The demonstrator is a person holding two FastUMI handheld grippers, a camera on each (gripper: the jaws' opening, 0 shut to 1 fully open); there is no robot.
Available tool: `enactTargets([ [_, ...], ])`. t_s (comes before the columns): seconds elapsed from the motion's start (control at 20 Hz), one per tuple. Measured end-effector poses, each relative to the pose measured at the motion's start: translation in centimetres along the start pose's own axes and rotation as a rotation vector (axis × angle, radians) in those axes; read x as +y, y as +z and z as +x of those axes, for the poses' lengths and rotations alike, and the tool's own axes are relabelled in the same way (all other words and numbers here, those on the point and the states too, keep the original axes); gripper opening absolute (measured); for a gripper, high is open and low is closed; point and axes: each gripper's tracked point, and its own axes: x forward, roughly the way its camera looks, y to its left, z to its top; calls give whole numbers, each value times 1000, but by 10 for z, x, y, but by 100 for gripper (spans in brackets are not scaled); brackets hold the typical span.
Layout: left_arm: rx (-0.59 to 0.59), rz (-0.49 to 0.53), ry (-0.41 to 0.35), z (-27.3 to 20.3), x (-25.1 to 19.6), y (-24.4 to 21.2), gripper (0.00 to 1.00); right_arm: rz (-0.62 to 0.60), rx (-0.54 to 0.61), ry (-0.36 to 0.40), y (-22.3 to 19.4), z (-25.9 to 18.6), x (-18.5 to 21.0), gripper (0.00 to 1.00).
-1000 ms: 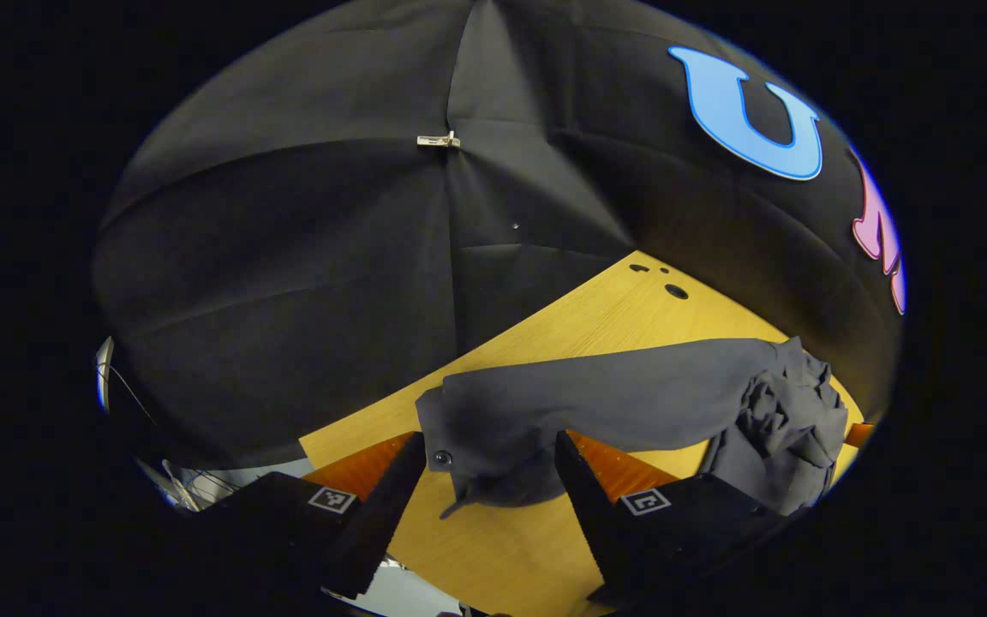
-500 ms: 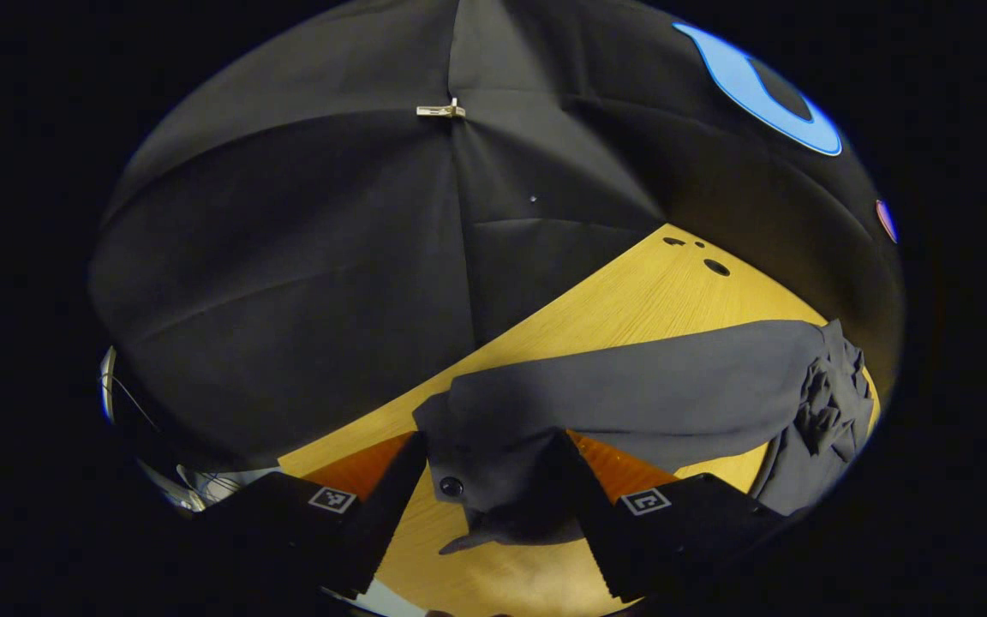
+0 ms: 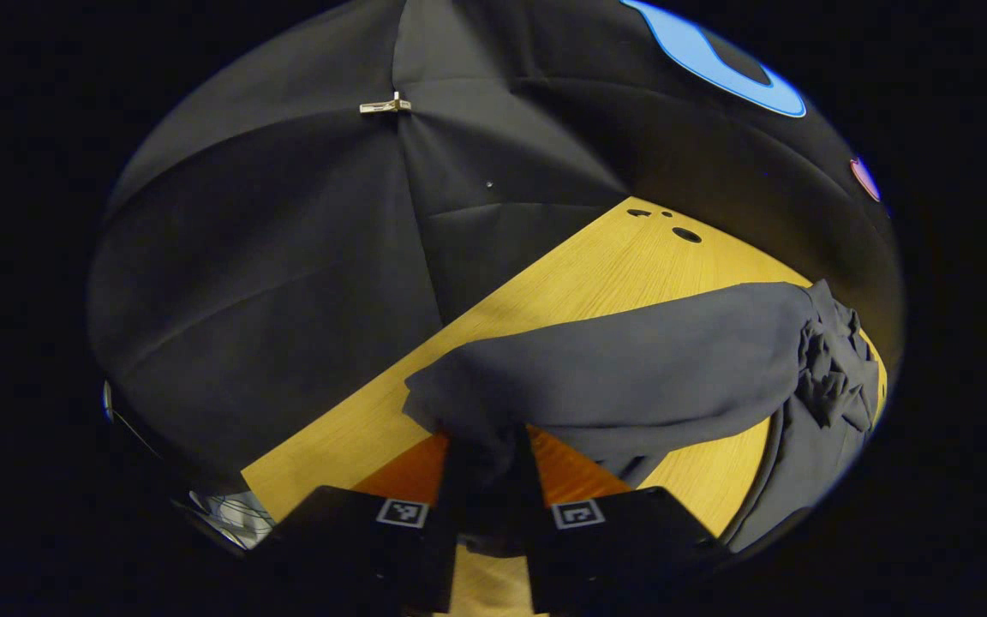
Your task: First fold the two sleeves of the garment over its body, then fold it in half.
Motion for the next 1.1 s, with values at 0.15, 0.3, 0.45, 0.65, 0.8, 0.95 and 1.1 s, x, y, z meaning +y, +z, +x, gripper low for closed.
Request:
enactTargets([
  [0.15, 1, 9, -17, 1, -3, 5, 10, -3, -6, 2, 1, 2, -2, 100],
  [0.3, -39, 12, -16, -12, -6, 24, 6, -24, -2, 11, 4, 11, -8, 100],
  [0.45, -81, 61, -37, -31, -24, 45, 6, -34, 16, 32, 5, 20, -9, 100],
  [0.65, -146, 94, -85, -56, -65, 84, 5, -38, 6, 46, 13, 28, -20, 100],
  [0.8, -206, 113, -147, -79, -108, 119, 5, -35, 9, 44, 11, 33, -34, 100],
  [0.95, -266, 146, -235, -102, -164, 151, 2, -8, 23, 28, 4, 36, -54, 100],
  [1.1, -300, 200, -340, -124, -230, 168, 5, 32, 44, 11, -5, 40, -72, 100],
])
